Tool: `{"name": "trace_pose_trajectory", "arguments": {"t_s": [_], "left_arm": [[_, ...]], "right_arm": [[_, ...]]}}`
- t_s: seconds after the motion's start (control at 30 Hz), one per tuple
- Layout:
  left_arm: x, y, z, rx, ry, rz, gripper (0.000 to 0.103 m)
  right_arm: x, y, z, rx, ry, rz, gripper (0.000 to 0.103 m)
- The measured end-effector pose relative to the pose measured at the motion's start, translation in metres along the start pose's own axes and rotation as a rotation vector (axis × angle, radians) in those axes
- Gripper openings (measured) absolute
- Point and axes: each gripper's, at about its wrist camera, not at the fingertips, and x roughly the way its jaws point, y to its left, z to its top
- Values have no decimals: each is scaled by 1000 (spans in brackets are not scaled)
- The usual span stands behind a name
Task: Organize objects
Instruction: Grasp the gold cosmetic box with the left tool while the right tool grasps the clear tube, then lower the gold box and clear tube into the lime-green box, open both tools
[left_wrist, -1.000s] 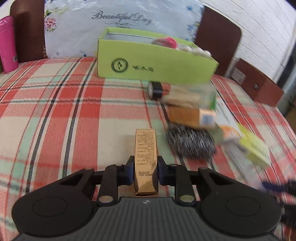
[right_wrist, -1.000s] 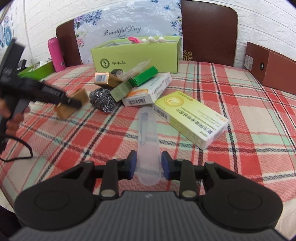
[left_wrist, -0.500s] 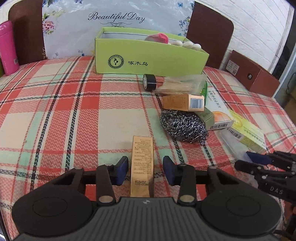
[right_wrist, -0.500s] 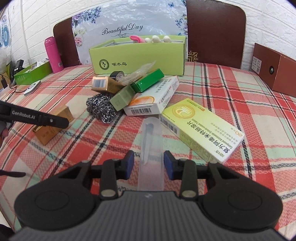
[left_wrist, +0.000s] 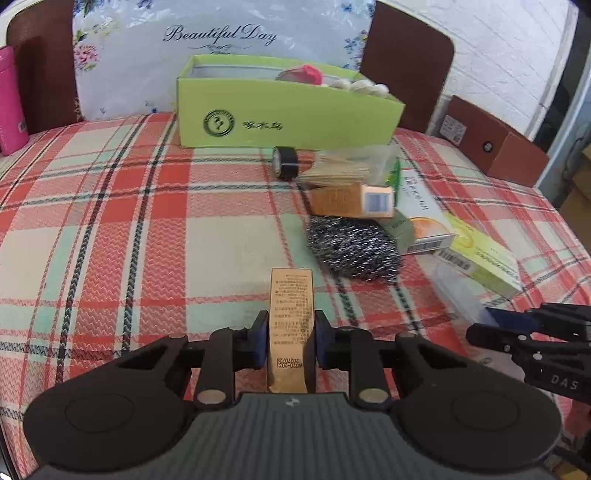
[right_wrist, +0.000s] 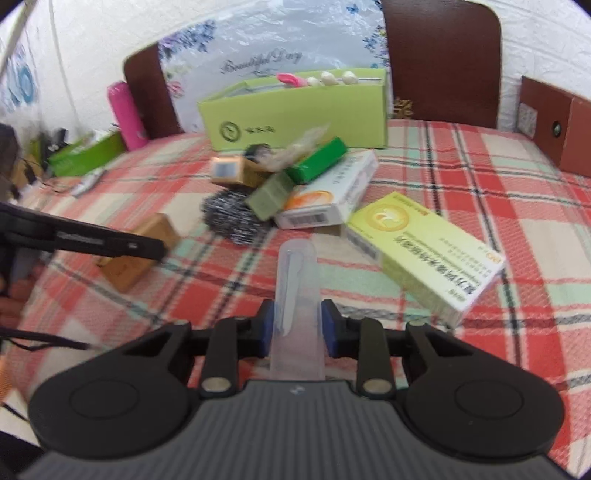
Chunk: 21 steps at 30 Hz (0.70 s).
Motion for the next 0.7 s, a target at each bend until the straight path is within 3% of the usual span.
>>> {"name": "trace_pose_trajectory", "arguments": {"t_s": [0.17,0.37,0.7], "left_arm": [[-22,-7,17,19,-77,-54,25],[-44,-10,59,41,-203,-72,25],[-38,5,142,11,-328,-40,25]], "right_arm": [[-24,6,22,4,-76,89,27],[-31,9,73,-24,-196,126,27],[-3,-3,173,-48,-328,96,27]]}}
